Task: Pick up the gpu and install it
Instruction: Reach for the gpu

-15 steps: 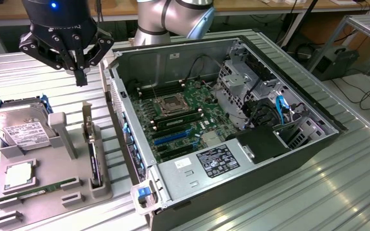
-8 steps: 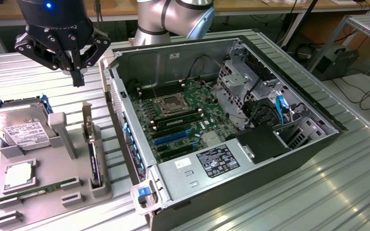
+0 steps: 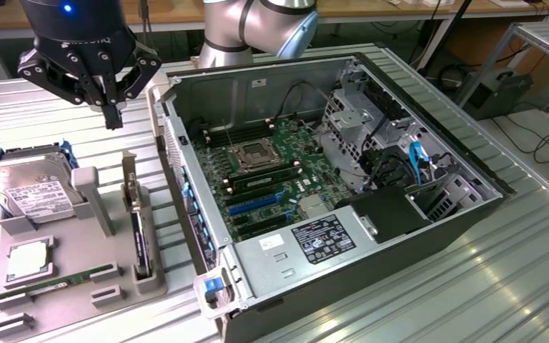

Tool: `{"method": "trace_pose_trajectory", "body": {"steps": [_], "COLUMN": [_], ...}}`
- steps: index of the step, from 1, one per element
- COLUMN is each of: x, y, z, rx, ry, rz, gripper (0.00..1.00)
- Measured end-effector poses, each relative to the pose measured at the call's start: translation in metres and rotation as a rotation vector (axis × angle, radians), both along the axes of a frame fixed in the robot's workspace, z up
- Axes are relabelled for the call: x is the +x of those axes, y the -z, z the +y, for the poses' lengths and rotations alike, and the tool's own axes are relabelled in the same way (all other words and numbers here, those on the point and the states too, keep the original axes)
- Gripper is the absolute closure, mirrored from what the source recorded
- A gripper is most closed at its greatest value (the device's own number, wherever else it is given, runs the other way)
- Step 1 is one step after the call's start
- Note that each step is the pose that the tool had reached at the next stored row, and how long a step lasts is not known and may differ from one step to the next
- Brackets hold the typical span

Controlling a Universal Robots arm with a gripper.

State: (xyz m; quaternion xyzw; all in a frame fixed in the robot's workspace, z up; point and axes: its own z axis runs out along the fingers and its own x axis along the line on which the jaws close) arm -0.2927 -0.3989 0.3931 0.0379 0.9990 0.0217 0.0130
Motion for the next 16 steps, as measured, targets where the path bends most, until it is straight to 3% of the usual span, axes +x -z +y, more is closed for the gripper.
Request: {"method": "trace_pose_trajectory", "body": {"steps": [16], "x": [0.0], "y": [0.0004], "z": [-0.0057], "rx": [0.0001], "ry": [0.0], "rz": [-0.0001], "gripper": [0.89]}}
